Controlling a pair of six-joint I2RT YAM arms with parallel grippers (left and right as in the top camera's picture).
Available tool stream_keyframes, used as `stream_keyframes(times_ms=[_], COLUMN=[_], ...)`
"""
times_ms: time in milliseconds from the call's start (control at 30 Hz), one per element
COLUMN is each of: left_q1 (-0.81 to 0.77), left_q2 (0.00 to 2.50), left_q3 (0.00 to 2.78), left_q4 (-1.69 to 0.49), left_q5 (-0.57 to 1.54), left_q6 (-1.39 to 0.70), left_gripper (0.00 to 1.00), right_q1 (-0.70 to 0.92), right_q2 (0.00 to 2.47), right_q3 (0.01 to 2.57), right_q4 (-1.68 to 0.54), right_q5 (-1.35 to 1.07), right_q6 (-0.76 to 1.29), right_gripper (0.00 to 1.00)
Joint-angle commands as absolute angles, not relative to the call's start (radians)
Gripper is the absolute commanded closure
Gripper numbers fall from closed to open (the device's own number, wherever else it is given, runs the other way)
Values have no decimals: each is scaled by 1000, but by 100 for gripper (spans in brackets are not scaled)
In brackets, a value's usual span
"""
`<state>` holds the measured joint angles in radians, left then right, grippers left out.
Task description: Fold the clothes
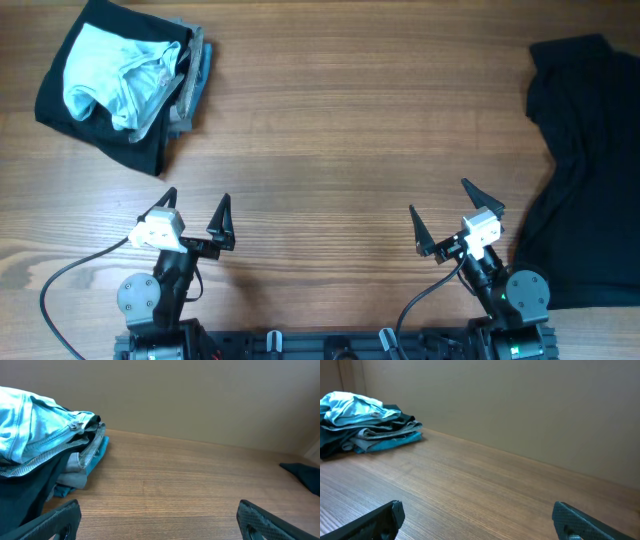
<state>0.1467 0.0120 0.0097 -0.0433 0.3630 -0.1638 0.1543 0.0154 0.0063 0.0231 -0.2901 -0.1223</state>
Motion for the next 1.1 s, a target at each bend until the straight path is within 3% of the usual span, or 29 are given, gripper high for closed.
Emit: stream_keyframes(times_ms=[0, 1067], left_q1=[150, 150], left_q2=[20, 20], left_q3=[6, 6], left_q4=[-46, -42], left_q5=[358, 358], left_q6=[-169, -169], left_gripper=[0, 0], right_q1=[156, 156], right_q2=[7, 7], right_q3=[6, 6], right_q4=[25, 25], right_q5=[-284, -277], right_q6=[-131, -192], right_gripper=[0, 0])
